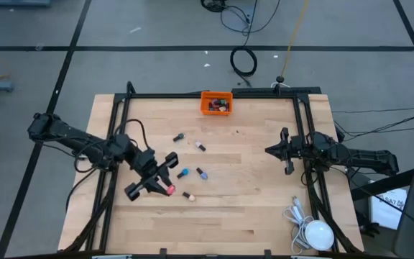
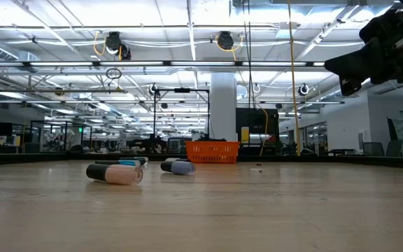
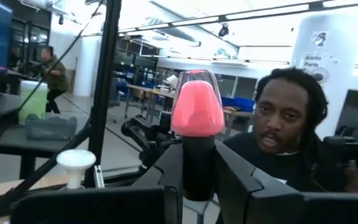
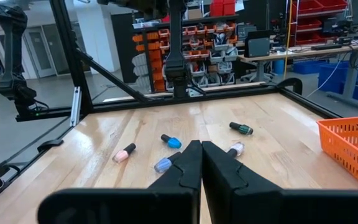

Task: Pick & Place Nail Polish
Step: Put the pink nail polish bottle into the basket

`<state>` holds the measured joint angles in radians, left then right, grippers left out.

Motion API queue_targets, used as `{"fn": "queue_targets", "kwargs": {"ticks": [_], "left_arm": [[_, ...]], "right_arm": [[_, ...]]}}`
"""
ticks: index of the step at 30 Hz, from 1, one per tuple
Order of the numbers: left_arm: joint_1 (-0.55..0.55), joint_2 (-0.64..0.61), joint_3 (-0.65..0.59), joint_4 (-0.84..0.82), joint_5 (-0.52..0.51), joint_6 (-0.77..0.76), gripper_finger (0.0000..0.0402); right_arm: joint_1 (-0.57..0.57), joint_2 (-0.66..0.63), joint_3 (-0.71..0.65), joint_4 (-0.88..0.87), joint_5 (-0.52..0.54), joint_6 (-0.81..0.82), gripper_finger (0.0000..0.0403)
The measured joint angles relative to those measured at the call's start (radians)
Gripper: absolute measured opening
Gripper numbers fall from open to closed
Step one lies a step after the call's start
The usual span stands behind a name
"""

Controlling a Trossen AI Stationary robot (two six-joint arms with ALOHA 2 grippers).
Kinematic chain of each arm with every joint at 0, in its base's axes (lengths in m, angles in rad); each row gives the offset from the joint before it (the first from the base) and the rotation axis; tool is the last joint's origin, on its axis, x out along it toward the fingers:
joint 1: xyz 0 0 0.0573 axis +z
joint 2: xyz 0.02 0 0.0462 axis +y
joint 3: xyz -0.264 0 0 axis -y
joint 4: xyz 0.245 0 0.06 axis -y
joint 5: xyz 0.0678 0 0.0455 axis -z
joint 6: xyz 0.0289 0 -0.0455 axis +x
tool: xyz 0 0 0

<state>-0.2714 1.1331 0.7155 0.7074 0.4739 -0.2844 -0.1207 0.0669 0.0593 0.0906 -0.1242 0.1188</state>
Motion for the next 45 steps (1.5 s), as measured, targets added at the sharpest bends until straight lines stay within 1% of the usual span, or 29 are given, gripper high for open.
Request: {"fn": "queue_targets", "kwargs": {"ticks": [5, 7, 9, 11, 15, 18, 20, 22, 26, 29, 34, 38, 41, 43, 45], "left_arm": [[0.005, 0.0, 0.0, -0.013, -0.005, 0.026, 0.0037], [0.01, 0.0, 0.0, -0.059, -0.039, 0.065, 0.0037], [0.017, 0.0, 0.0, -0.133, -0.123, 0.12, 0.0037], [0.021, 0.0, 0.0, -0.205, -0.237, 0.188, 0.0037], [0.032, 0.029, 0.0, -0.31, -0.525, 0.326, 0.0043], [0.052, 0.084, 0.0, -0.329, -0.705, 0.438, 0.0044], [0.076, 0.132, 0.0, -0.332, -0.773, 0.52, 0.004], [0.112, 0.19, 0.0, -0.326, -0.788, 0.585, 0.0038], [0.193, 0.294, 0.013, -0.316, -0.791, 0.647, 0.0038], [0.242, 0.372, 0.068, -0.365, -0.799, 0.686, 0.0044], [0.281, 0.514, 0.239, -0.565, -0.882, 0.815, 0.0038], [0.29, 0.615, 0.374, -0.688, -0.918, 0.872, 0.0038], [0.293, 0.66, 0.446, -0.739, -0.97, 0.921, 0.0038], [0.301, 0.673, 0.477, -0.744, -1.028, 0.971, 0.0038], [0.326, 0.675, 0.499, -0.749, -1.057, 1.014, 0.0039]], "right_arm": [[0.0, 0.0, 0.0, 0.0, 0.026, 0.0, 0.0], [0.0, 0.0, 0.0, 0.0, 0.025, 0.001, 0.0], [0.0, 0.0, 0.0, 0.0, 0.025, 0.008, 0.0], [0.0, 0.0, 0.0, 0.0, 0.024, 0.016, 0.0], [0.0, 0.0, 0.0, 0.004, 0.029, 0.024, 0.0], [0.0, 0.014, 0.0, 0.012, 0.095, 0.056, 0.0], [0.0, 0.04, 0.0, 0.023, 0.133, 0.074, 0.0], [0.0, 0.08, 0.0, 0.046, 0.151, 0.09, 0.0], [0.006, 0.205, -0.001, 0.177, 0.15, 0.126, 0.0], [0.018, 0.334, -0.001, 0.291, 0.15, 0.146, 0.0], [0.025, 0.579, -0.001, 0.486, 0.155, 0.196, 0.0], [0.024, 0.767, -0.001, 0.654, 0.179, 0.218, 0.0], [0.024, 0.873, -0.001, 0.754, 0.178, 0.221, 0.0], [0.024, 0.921, -0.001, 0.795, 0.176, 0.235, 0.0], [0.024, 0.959, -0.001, 0.824, 0.176, 0.247, 0.0]]}}
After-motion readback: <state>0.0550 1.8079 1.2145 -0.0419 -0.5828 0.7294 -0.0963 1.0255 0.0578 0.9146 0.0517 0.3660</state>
